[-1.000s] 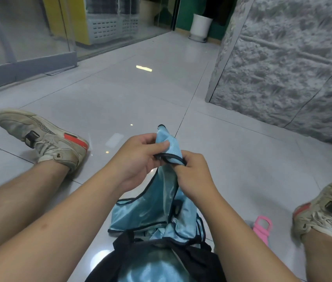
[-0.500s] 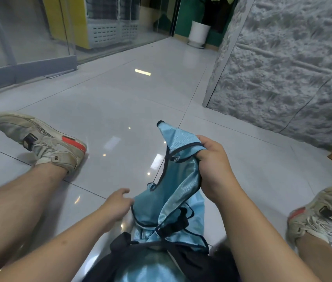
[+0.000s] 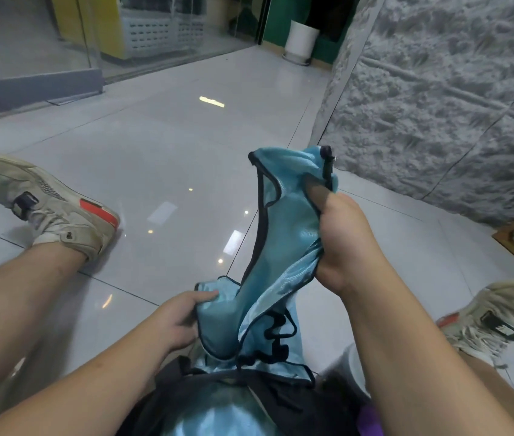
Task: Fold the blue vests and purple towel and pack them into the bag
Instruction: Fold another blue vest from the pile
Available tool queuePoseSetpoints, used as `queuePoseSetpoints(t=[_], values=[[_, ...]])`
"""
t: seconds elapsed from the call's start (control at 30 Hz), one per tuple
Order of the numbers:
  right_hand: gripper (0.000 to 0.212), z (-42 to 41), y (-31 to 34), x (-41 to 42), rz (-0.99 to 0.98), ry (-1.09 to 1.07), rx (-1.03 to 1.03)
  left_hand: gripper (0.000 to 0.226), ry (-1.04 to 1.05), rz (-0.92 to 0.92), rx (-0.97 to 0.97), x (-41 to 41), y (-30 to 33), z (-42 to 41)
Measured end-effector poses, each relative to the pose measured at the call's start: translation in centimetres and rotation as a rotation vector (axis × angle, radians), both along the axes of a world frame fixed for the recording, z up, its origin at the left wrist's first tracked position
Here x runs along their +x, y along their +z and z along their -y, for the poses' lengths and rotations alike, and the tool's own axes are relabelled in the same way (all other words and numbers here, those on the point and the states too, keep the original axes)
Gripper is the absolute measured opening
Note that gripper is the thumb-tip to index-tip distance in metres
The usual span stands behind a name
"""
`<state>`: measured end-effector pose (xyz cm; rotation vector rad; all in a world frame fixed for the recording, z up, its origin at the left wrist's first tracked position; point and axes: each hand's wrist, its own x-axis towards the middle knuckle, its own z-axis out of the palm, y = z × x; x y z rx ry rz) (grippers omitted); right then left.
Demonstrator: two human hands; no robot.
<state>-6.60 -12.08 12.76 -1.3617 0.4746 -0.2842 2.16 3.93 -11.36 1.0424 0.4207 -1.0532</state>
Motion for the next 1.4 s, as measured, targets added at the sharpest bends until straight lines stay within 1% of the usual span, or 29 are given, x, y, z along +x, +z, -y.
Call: queuePoseSetpoints(t=[0.1, 0.17, 0.23, 0.3, 0.33, 0.37, 0.4, 0.47, 0.53, 0.63, 0.7, 0.77, 0.83, 0.9, 0.93, 1.0, 1.07, 1.2, 1.27, 1.3, 1.37, 1.4], values=[[0.03, 0.0, 0.3, -0.2, -0.003, -0.012, 0.022, 0.045, 0.073, 0.152, 0.039, 0.9, 0.9, -0.3], [0.031, 0.2, 0.5, -0.3, -0.004, -0.02, 0.021, 0.054, 0.119, 0.221, -0.033, 1.2, 2.1, -0.7], [0.032, 0.3, 0.9, -0.5, -0.009, -0.03, 0.014, 0.054, 0.142, 0.273, -0.127, 1.5, 4.0, -1.2], [0.03, 0.6, 1.6, -0.8, -0.002, -0.05, 0.002, 0.054, 0.098, 0.401, -0.191, 1.9, 6.5, -1.5], [0.029, 0.8, 1.9, -0.9, -0.008, -0.061, -0.012, 0.059, 0.074, 0.477, -0.214, 2.1, 7.7, -1.5], [0.027, 1.0, 2.4, -1.1, -0.008, -0.074, -0.033, 0.063, 0.069, 0.55, -0.234, 2.4, 9.0, -1.4], [0.026, 1.2, 2.9, -1.3, -0.008, -0.087, -0.057, 0.063, 0.074, 0.604, -0.232, 2.6, 10.6, -1.2], [0.025, 1.6, 4.7, -1.9, 0.01, -0.11, -0.102, 0.048, 0.082, 0.715, -0.198, 3.0, 14.2, -0.8], [0.023, 2.0, 5.6, -1.9, 0.02, -0.118, -0.127, 0.036, 0.08, 0.839, -0.125, 3.4, 17.0, -0.6], [0.022, 2.9, 8.1, -2.3, 0.051, -0.152, -0.202, 0.021, 0.008, 1.008, -0.047, 3.8, 22.2, -0.2], [0.023, 3.4, 9.7, -2.3, 0.042, -0.192, -0.252, 0.016, -0.042, 1.116, 0.003, 4.0, 25.5, -0.2], [0.024, 3.7, 11.1, -2.0, 0.034, -0.237, -0.285, 0.015, -0.09, 1.205, 0.043, 3.9, 28.3, -0.2], [0.036, 4.2, 12.7, -1.6, 0.046, -0.259, -0.315, 0.015, -0.083, 1.271, 0.076, 4.0, 30.9, -0.1], [0.046, 4.8, 14.3, -1.0, 0.079, -0.271, -0.323, 0.013, -0.031, 1.299, 0.06, 4.0, 33.1, 0.2], [0.045, 5.1, 15.0, -0.8, 0.102, -0.274, -0.315, 0.013, 0.001, 1.29, 0.038, 4.1, 34.0, 0.3], [0.032, 5.4, 15.9, -0.6, 0.132, -0.262, -0.31, 0.014, 0.059, 1.244, -0.003, 4.2, 34.9, 0.5], [0.023, 5.7, 15.4, -0.6, 0.111, -0.22, -0.339, 0.015, 0.068, 1.205, 0.004, 4.2, 34.6, 0.7], [0.019, 6.5, 11.8, -0.6, 0.01, -0.174, -0.415, 0.016, 0.057, 1.132, 0.056, 3.7, 31.9, 1.8], [0.021, 6.9, 10.2, -0.6, -0.024, -0.208, -0.393, 0.019, 0.057, 1.124, 0.083, 3.2, 30.8, 2.3], [0.025, 6.9, 9.7, -0.6, -0.027, -0.226, -0.356, 0.019, 0.058, 1.122, 0.09, 2.9, 30.3, 2.5], [0.04, 6.9, 8.8, -0.5, -0.032, -0.268, -0.266, 0.017, 0.066, 1.111, 0.078, 2.4, 29.8, 2.7], [0.042, 6.9, 8.5, -0.6, -0.04, -0.284, -0.237, 0.016, 0.068, 1.098, 0.062, 2.1, 29.6, 2.6]])
